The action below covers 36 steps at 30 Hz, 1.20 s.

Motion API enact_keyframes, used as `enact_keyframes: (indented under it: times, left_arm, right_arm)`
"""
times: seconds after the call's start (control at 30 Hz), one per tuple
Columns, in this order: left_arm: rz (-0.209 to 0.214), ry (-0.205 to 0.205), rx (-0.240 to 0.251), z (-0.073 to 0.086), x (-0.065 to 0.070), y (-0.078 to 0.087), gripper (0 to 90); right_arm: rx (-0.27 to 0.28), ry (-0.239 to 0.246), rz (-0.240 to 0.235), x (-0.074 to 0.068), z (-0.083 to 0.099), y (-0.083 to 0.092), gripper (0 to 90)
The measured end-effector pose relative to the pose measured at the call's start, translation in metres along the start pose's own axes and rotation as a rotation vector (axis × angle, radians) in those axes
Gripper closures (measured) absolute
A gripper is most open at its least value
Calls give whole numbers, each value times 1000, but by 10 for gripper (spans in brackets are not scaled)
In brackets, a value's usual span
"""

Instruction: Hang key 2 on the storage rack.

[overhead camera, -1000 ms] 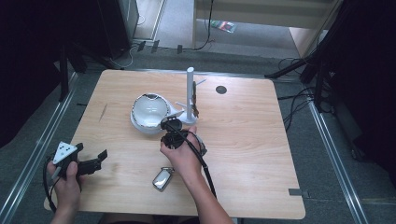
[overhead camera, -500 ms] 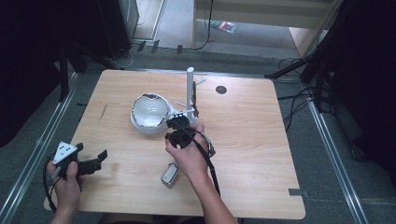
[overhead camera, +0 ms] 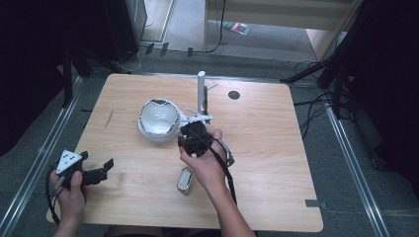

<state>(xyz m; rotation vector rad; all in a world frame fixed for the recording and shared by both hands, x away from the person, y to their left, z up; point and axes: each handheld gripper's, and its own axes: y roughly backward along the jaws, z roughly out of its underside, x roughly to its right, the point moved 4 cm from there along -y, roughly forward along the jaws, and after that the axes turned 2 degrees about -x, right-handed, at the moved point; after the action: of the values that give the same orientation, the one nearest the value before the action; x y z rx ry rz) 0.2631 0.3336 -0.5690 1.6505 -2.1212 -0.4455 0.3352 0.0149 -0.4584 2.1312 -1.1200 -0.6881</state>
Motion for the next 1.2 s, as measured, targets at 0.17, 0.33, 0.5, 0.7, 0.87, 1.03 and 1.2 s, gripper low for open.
enact_keyframes:
  times: [0.17,0.33,0.5,0.7,0.87,1.03,1.2]
  left_arm:
    - [0,1,1,0,0,0,0]
    - [0,2,2,0,0,0,0]
    - [0,1,2,0,0,0,0]
    - [0,2,1,0,0,0,0]
    - [-1,1,2,0,0,0,0]
    - [0,2,3,0,0,0,0]
    - [1,3,2,0,0,0,0]
  right_arm:
    - [61,15,-13,3,-4,9,754]
    - [96,26,-13,6,-6,14,754]
    - [137,49,-22,7,-8,19,754]
    - [184,72,-21,9,-11,24,754]
    - [239,98,-15,11,-14,29,754]
    - [280,100,-21,15,-17,35,753]
    - [314,91,-43,20,-21,41,752]
